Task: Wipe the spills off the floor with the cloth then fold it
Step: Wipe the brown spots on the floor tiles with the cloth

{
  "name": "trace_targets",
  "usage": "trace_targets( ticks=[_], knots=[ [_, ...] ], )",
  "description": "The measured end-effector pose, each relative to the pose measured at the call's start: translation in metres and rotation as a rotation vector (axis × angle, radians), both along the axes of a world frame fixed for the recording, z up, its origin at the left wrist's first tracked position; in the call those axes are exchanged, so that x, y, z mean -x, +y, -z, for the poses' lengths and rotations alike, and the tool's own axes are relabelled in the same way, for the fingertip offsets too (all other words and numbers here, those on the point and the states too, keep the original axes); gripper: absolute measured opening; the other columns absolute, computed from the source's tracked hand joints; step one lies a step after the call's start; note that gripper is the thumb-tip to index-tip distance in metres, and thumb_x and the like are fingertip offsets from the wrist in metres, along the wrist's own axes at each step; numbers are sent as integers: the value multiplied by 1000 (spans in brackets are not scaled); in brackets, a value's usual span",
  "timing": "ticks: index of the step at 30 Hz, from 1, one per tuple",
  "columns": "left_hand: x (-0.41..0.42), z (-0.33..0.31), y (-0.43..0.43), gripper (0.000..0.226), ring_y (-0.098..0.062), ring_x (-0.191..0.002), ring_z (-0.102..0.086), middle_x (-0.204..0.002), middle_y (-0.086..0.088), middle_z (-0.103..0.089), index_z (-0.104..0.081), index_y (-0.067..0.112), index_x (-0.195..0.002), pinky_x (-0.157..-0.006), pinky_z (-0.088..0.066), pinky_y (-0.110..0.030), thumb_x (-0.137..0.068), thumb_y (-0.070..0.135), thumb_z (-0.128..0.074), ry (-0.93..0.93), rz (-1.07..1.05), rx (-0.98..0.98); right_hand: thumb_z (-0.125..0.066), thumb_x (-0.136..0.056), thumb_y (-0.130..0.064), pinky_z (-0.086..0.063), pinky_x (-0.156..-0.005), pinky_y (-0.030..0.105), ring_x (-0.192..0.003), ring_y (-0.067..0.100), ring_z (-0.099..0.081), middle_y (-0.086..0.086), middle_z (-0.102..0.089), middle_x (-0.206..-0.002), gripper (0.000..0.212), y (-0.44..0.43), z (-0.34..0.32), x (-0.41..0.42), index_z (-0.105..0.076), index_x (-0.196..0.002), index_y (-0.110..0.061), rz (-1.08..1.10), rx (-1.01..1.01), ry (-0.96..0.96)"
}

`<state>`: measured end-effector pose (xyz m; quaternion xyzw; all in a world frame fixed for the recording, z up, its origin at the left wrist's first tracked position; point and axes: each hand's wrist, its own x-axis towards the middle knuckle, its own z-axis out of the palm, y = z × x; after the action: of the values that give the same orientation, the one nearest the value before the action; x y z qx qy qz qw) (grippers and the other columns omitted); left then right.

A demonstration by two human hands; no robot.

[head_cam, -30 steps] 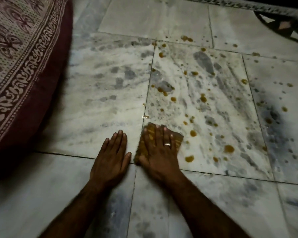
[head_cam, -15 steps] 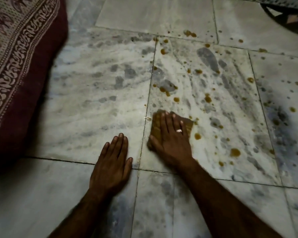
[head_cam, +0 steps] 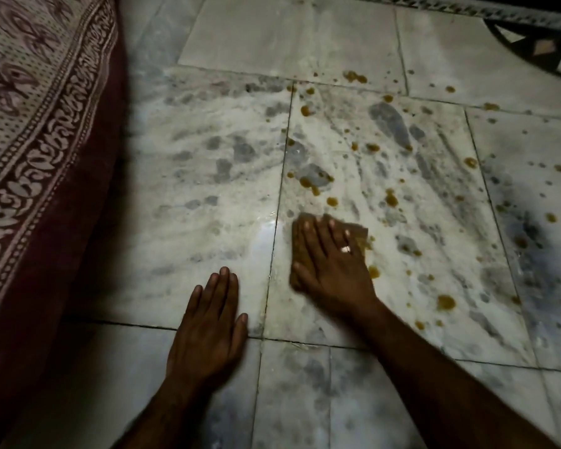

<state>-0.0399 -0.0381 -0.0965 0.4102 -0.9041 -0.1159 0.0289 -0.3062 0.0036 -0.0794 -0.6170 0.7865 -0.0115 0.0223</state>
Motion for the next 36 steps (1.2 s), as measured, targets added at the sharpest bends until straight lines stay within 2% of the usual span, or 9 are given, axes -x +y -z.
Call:
trace_targets(
  ticks=[5, 8, 12, 16, 19, 24, 30, 33, 36],
  knots=[
    [0, -1, -1, 67, -21, -155, -9, -168, -8, -8, -12, 10, -159, -125, -9, -40, -101, 42, -24, -34, -7, -9, -23, -102, -57, -3, -126, 49, -157, 32, -5, 11, -10, -171, 72, -80, 4, -30, -9, -163, -21, -44, -2, -47],
    [-1, -1, -2, 67, -25, -154, -13, -167, -12, -12, -16, 7, -158, -124, -10, -40, -99, 38, -24, -55, -1, -18, -35, -102, -54, -14, -124, 54, -156, 33, -14, 11, -20, -169, 69, -46, 6, -63, -22, -161, -21, -218, 59, -62],
    [-1, -3, -3, 69, -26, -154, -15, -167, -13, -12, -16, 6, -158, -124, -8, -38, -98, 38, -25, -54, -4, -18, -38, -102, -53, -18, -125, 50, -157, 29, -15, 8, -20, -168, 67, 45, 2, -66, -24, -161, -23, -345, 87, -57],
    [1, -5, 1, 69, -24, -155, -7, -168, -11, -6, -10, 8, -159, -125, -6, -39, -99, 40, -23, -54, -8, -6, -39, -101, -56, -25, -122, 55, -156, 32, -18, 12, -23, -167, 70, 77, 1, -17, -27, -160, -20, -167, 18, -19],
    [2, -3, 1, 69, -23, -155, -7, -168, -11, -6, -11, 8, -159, -125, -7, -40, -100, 41, -22, -55, -14, 0, -28, -101, -57, -15, -125, 52, -157, 31, -12, 12, -18, -169, 72, 28, -1, 1, -19, -162, -20, -13, -20, -41],
    [3, -3, 0, 67, -24, -154, -13, -167, -11, -13, -18, 7, -158, -125, -8, -39, -100, 41, -24, -37, -12, 9, -29, -101, -57, -10, -125, 54, -158, 32, -4, 11, -10, -171, 73, -17, 5, -45, -12, -163, -23, -46, -25, -53],
    [27, -5, 5, 69, -24, -154, -8, -167, -12, -8, -14, 6, -158, -124, -2, -42, -100, 43, -17, -40, -58, -37, -36, -103, -53, -18, -125, 52, -157, 29, -10, 8, -13, -170, 69, 111, -6, -86, -17, -162, -24, -169, -7, -51],
    [67, -8, 7, 70, -28, -153, -18, -165, -16, -18, -25, 3, -156, -124, -7, -45, -100, 45, -22, -35, -4, -47, -40, -100, -53, -27, -121, 52, -156, 29, -19, 7, -16, -170, 71, 173, -8, -52, -19, -162, -24, -47, -34, -28],
    [103, -7, 5, 71, -29, -152, -21, -164, -18, -20, -27, 1, -155, -123, -10, -46, -100, 46, -22, -47, 55, -40, -37, -98, -54, -16, -124, 48, -156, 28, -16, 7, -13, -170, 74, 173, -7, 9, -16, -162, -24, 158, -92, -31]
  ],
)
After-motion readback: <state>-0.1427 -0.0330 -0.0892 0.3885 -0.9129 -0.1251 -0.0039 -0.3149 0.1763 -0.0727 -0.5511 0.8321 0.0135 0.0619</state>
